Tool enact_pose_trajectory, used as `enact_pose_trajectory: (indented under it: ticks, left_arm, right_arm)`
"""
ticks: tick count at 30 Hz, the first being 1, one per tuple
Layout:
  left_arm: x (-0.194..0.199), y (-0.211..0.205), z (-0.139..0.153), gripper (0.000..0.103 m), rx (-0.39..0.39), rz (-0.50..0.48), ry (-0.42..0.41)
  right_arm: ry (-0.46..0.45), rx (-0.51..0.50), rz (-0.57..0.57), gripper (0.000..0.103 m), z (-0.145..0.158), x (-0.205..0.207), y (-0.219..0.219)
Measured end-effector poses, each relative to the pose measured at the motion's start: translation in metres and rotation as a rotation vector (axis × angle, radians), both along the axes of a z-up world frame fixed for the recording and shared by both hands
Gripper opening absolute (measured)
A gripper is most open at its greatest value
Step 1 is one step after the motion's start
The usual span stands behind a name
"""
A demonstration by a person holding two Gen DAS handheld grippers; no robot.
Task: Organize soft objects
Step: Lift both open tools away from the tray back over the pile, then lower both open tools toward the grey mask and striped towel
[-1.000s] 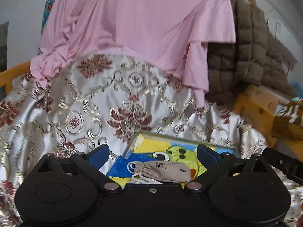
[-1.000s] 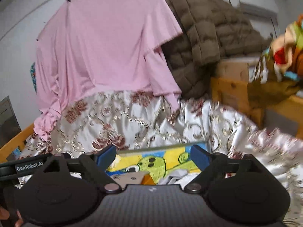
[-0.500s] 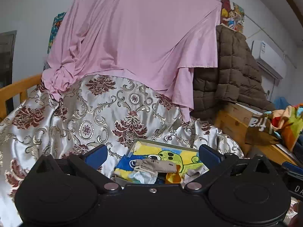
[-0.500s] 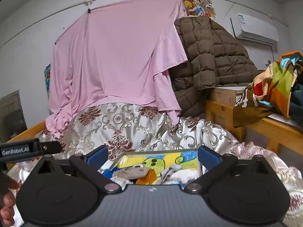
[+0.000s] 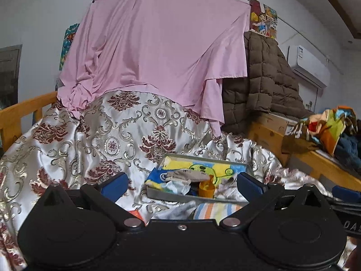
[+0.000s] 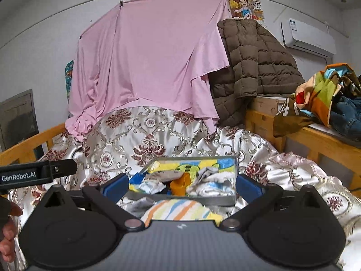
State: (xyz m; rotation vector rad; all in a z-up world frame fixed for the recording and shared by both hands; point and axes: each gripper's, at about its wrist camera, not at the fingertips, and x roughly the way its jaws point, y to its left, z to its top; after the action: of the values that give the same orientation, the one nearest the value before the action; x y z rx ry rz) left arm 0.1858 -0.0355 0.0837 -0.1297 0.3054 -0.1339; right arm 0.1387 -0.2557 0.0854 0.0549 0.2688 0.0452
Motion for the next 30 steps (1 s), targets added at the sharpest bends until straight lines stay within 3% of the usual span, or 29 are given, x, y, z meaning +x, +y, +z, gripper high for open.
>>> enact_pose_trajectory:
  ticks: [18,22,30]
  left_arm:
    - [-0.042,0.037,-0.054,0.102,0.016,0.069,0.032]
    - [-0.043,0.044,-0.071,0.102,0.016,0.101,0.079]
    - [-0.049,0.049,-0.076,0.102,0.009,0.12,0.106]
  right_arm:
    - [0.027,-0.037,0.006,0.102,-0.021,-0.041,0.019]
    - [0.039,-0.052,0.004,0.103,-0.026,-0.045,0.023]
    - [0.099,-0.083,0.006,0.103,-0.036,-0.043,0.03]
